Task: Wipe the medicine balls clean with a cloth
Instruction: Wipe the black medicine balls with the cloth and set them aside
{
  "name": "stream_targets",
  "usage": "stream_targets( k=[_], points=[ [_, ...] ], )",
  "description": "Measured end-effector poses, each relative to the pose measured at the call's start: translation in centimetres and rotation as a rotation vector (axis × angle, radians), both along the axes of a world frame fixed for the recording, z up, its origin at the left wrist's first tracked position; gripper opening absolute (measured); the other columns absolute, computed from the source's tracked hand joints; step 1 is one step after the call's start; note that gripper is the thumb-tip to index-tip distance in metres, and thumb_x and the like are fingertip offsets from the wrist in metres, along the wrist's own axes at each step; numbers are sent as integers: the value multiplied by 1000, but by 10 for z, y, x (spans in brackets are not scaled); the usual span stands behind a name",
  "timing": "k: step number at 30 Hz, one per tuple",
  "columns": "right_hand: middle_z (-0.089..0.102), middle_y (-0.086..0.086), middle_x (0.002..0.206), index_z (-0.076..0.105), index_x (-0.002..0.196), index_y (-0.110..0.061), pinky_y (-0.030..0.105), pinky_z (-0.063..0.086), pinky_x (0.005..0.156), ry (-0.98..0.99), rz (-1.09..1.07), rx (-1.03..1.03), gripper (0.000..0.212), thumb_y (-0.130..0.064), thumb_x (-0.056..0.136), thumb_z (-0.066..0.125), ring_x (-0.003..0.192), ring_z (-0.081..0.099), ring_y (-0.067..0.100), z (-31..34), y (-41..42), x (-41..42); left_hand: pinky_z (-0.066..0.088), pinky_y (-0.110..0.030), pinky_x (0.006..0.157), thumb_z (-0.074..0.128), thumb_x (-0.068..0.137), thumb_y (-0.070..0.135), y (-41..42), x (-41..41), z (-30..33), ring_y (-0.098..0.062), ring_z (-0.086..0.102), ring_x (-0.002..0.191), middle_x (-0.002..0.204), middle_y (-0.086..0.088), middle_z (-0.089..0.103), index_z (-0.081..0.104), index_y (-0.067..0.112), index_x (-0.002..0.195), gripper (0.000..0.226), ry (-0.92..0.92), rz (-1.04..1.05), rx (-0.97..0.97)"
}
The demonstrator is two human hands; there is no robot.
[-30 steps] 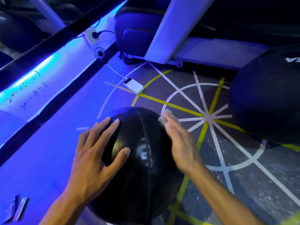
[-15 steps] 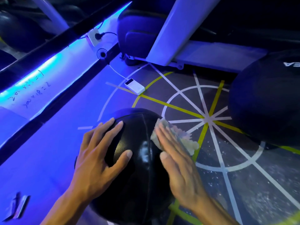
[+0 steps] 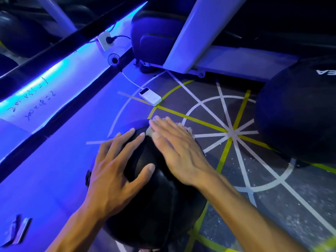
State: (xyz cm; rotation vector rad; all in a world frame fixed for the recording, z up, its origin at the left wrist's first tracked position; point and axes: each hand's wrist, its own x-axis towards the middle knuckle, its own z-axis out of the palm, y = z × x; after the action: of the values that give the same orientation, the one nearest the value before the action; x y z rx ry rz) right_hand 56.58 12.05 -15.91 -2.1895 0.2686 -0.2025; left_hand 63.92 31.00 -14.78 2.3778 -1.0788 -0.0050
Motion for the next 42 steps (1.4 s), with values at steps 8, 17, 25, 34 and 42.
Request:
stream_targets(
  k=[8, 17, 25, 34, 42],
  points=[
    [34, -29, 157, 42, 153, -36, 8, 7, 118, 163, -233, 379, 52, -54, 108, 22, 138, 25, -20, -17, -34, -25, 40, -54, 112, 55, 87, 69, -2, -5, -3, -19, 34, 145, 156, 21, 40, 50, 40, 149, 68, -27, 3, -25],
    [31, -20, 163, 41, 153, -36, 27, 10, 126, -11, -86, -8, 55, -45, 106, 15, 149, 18, -8, -19, -18, -19, 41, -51, 112, 55, 88, 68, 9, -2, -5, -15, 34, 148, 157, 24, 40, 50, 41, 148, 66, -23, 4, -46],
    [21, -21, 166, 35, 157, -32, 25, 2, 126, -14, -39, -113, 71, -57, 97, 8, 152, 9, -5, 4, 8, -20, 41, -58, 110, 57, 89, 65, 3, -14, -5, -21, 36, 146, 158, 19, 40, 49, 38, 149, 67, -60, -32, -45],
    [26, -17, 164, 41, 155, -25, 14, 0, 123, 34, -43, -91, 50, -33, 110, 21, 145, 6, -17, 11, -7, -16, 40, -55, 113, 56, 89, 66, 0, -5, -1, -14, 33, 148, 157, 22, 40, 51, 42, 147, 63, -13, -58, -30],
    [15, -31, 158, 34, 157, -29, 4, -3, 116, 37, -113, -21, 51, -36, 110, 17, 129, -4, -37, 6, -1, -44, 40, -56, 112, 64, 86, 63, -3, -6, 2, -18, 37, 148, 157, 19, 43, 55, 40, 144, 63, -40, -167, -29]
  ],
)
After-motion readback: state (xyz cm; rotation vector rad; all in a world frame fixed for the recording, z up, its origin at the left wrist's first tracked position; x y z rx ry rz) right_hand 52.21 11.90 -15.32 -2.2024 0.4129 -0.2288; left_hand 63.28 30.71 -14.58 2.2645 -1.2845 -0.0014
